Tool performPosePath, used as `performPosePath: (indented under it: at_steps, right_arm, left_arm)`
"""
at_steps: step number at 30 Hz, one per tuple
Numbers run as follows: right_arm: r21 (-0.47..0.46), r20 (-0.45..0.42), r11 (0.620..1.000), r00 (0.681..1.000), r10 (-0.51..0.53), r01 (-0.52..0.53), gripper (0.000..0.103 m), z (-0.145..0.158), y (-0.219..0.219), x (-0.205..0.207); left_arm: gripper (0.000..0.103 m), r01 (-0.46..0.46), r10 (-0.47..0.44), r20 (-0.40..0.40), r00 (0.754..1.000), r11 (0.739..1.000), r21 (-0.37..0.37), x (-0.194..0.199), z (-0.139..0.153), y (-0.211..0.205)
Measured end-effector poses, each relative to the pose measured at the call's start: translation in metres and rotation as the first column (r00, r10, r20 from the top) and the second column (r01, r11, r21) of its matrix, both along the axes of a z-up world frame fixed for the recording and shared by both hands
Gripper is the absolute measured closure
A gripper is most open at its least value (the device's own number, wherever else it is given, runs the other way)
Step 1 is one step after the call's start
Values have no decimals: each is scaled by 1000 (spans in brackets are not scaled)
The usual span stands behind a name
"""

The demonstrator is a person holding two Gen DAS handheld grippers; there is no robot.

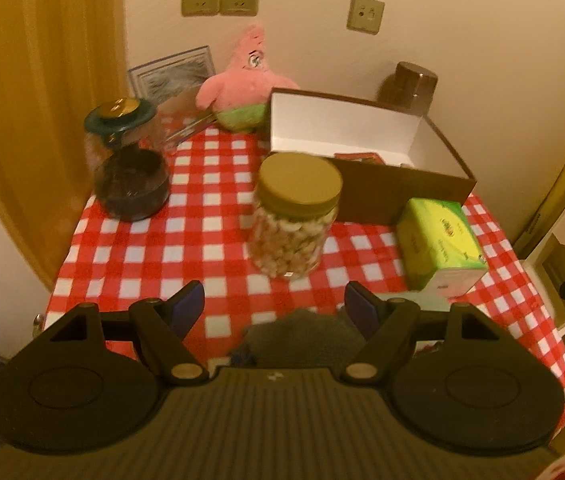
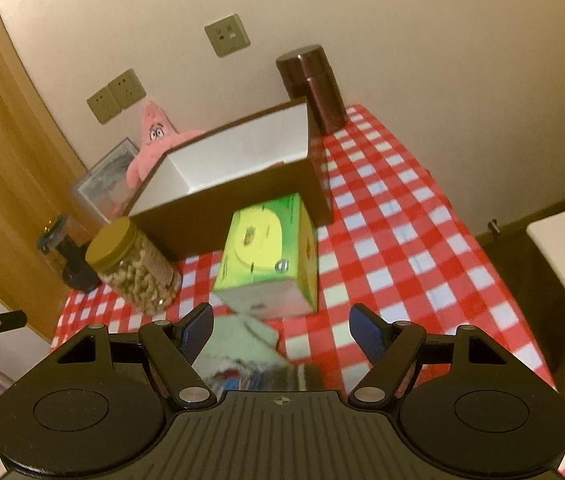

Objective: Organize soft objects
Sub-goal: 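Move both grippers back over the pile of cloths, then grasp the white strip beneath the striped knit with the right gripper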

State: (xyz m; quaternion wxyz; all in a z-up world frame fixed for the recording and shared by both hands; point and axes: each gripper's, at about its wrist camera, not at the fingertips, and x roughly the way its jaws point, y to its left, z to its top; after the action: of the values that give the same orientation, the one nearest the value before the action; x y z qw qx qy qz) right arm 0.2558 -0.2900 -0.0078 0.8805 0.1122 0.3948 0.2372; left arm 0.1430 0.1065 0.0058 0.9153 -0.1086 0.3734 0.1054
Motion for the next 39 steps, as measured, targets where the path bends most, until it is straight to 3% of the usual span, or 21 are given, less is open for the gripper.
performPosePath:
  at_steps: [16,30,39]
  right_arm:
    - [-109,-71,992,996,58,-66,28,-32,28,-42]
    - [-174,-163,974,980,115,-143,28,-69,29,-76]
    - [-234,-135,962,985,110,-140,28,-81,15,-74]
  left_arm:
    - [28,3,-6,-76,997,999,-43,-49,-33,9]
    - [29,124,-136,-146,980,989,-83,-47,-63,-34]
    - [29,159,-173,-175,969,983,-92,-36,-75,-52]
